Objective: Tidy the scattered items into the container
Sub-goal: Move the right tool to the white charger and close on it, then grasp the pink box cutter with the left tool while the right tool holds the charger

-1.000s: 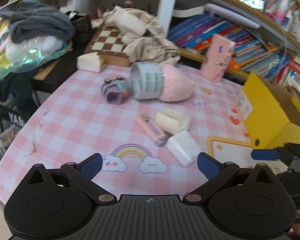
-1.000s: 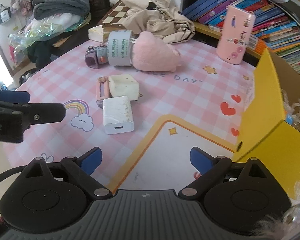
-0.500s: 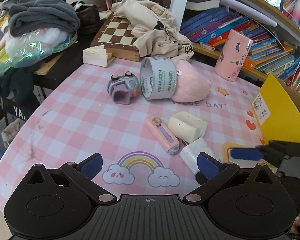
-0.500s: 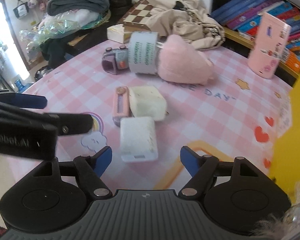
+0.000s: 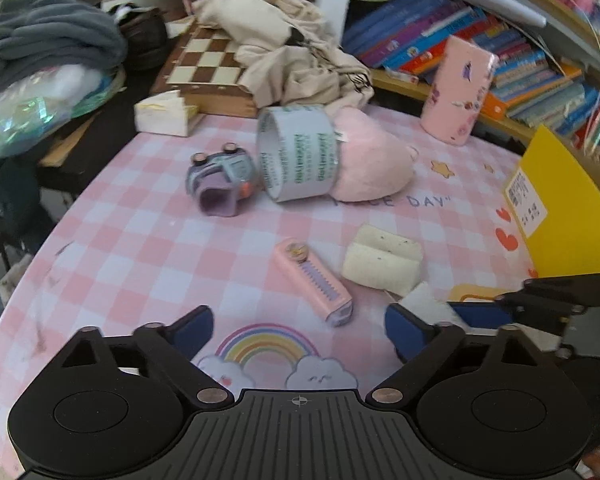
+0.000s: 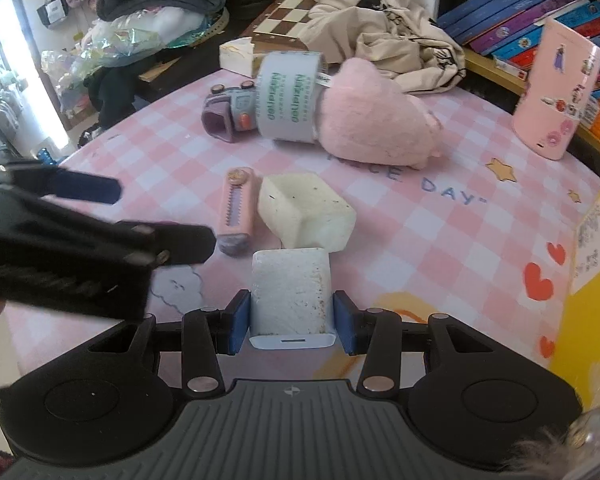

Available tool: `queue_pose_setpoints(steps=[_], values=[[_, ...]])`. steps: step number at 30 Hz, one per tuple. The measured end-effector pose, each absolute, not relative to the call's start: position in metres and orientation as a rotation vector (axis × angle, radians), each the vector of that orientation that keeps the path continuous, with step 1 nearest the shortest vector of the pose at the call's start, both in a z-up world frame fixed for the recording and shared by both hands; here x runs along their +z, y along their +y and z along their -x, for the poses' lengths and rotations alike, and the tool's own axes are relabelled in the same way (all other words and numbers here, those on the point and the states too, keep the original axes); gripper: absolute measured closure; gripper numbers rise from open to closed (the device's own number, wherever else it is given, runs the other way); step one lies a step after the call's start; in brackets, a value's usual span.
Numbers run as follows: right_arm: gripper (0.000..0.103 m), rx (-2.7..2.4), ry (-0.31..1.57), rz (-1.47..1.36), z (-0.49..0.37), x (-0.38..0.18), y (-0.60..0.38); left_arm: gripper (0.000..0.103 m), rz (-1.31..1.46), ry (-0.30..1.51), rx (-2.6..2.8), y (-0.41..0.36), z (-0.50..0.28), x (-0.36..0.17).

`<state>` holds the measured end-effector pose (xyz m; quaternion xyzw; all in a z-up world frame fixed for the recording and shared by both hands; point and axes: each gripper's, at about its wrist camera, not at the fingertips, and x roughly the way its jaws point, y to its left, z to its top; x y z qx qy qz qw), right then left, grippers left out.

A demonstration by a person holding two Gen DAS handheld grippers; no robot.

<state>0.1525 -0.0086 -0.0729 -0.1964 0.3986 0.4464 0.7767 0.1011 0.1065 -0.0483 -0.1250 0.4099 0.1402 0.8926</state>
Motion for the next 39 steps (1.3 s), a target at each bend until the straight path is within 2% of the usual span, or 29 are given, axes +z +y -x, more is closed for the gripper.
queue_pose_setpoints(steps=[4, 7, 8, 13, 15, 16, 28, 37, 39], values=[[0.061, 0.946, 0.861, 0.428, -0.157, -0.073, -0.020, 0.021, 0.238, 0.866, 0.279, 0.104, -0.122, -0.057], [0.061, 0.936, 0.866, 0.421, -0.160, -0.073, -0.028, 0.033, 0.206, 0.890, 0.288, 0.103, -0.136, -0.066], [0.061, 0.934, 0.868, 0.418, -0.161, -0.073, -0.031, 0.040, 0.197, 0.899, 0.289, 0.102, -0.140, -0.069], [0.061, 0.937, 0.874, 0.408, -0.164, -0.073, -0.038, 0.063, 0.121, 0.885, 0.283, 0.098, -0.147, -0.073], [0.061, 0.937, 0.876, 0.408, -0.164, -0.073, -0.037, 0.078, 0.131, 0.886, 0.275, 0.100, -0.144, -0.071], [0.061, 0.936, 0.879, 0.409, -0.164, -0.074, -0.037, 0.079, 0.150, 0.889, 0.267, 0.102, -0.141, -0.070], [0.060, 0.915, 0.893, 0.427, -0.160, -0.076, -0.033, 0.080, 0.236, 0.947, 0.191, 0.094, -0.089, -0.064], [0.058, 0.902, 0.885, 0.430, -0.162, -0.077, -0.026, 0.077, 0.164, 0.933, 0.201, 0.089, -0.095, -0.067], [0.062, 0.900, 0.883, 0.432, -0.162, -0.077, -0.026, 0.079, 0.135, 0.932, 0.195, 0.086, -0.098, -0.067]])
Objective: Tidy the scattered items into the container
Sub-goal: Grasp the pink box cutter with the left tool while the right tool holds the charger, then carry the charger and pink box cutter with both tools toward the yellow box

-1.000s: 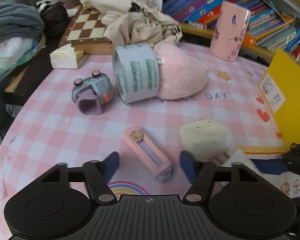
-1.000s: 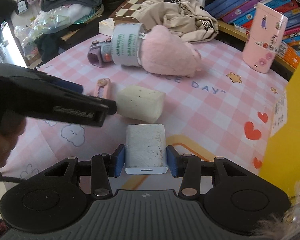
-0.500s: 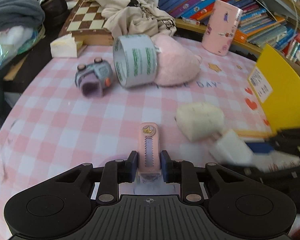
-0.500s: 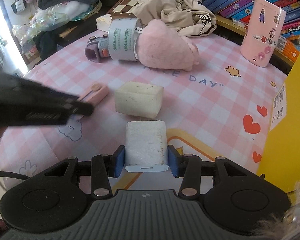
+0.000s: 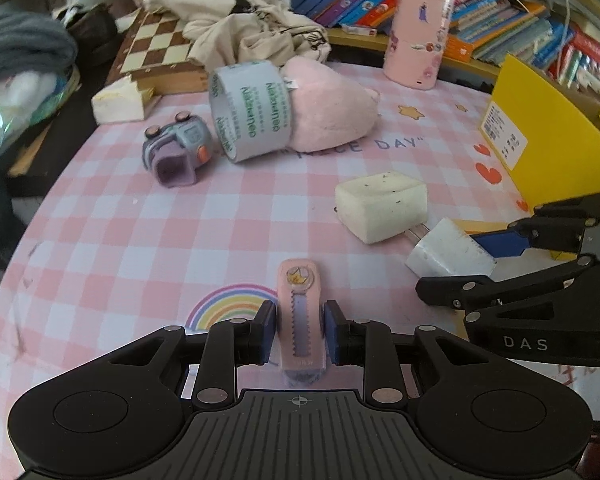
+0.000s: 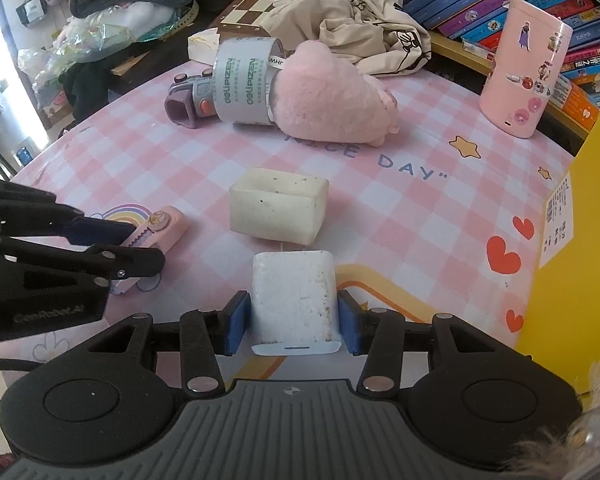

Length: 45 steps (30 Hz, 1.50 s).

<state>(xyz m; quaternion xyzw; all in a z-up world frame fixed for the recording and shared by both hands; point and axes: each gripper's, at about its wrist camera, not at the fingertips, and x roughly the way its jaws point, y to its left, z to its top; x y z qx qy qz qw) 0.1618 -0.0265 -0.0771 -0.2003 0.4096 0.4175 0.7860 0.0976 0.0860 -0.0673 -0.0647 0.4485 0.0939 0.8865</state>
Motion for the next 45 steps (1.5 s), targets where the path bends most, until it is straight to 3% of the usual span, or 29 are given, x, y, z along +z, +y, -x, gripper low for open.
queue_pose_setpoints(steps=[7, 45], values=[[0.062, 0.921, 0.909, 0.399, -0.157, -0.069, -0.036, 0.080, 0.281, 0.884, 0.203, 0.099, -0.088, -0.057], [0.062, 0.798, 0.830, 0.304, -0.070, -0.026, -0.067, 0.080, 0.304, 0.764, 0.016, 0.089, -0.012, -0.010]])
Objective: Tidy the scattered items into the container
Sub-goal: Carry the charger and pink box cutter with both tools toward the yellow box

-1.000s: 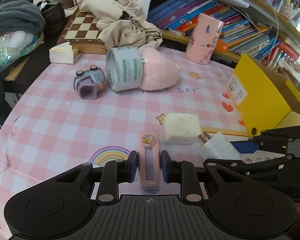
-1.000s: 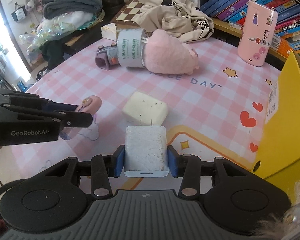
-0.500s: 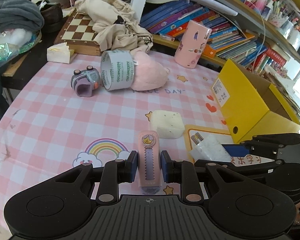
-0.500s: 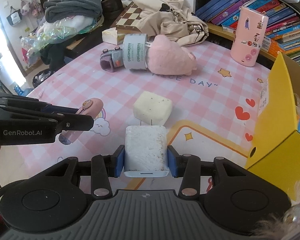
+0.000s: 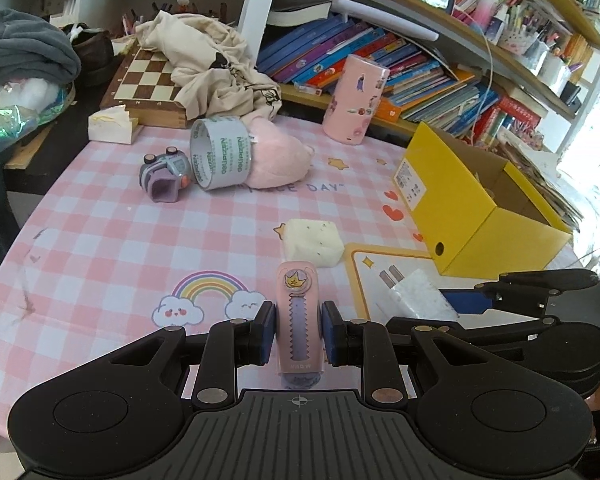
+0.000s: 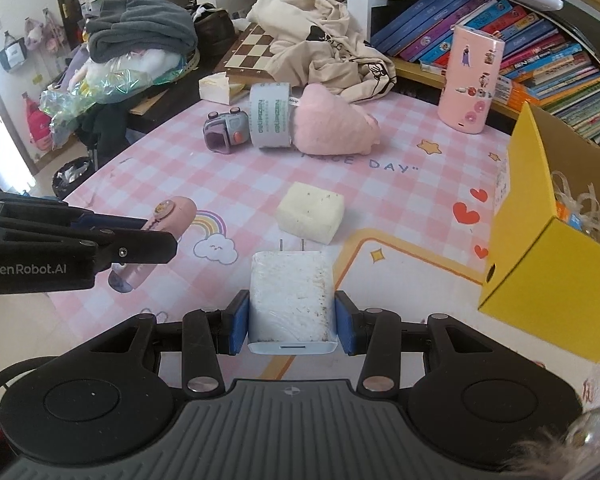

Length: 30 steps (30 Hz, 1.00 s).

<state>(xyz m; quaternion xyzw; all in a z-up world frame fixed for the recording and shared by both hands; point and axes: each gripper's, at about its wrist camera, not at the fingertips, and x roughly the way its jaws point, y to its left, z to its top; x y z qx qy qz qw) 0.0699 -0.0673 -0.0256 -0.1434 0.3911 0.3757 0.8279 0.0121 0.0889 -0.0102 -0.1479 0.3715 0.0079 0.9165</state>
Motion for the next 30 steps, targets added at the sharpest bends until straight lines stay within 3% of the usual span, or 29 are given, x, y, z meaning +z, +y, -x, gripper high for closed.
queue_pose_setpoints(steps=[30], values=[[0.062, 0.650, 0.835, 0.266, -0.030, -0.023, -0.112, 0.080, 0.281, 0.761, -0.125, 0.059, 0.006, -0.009]])
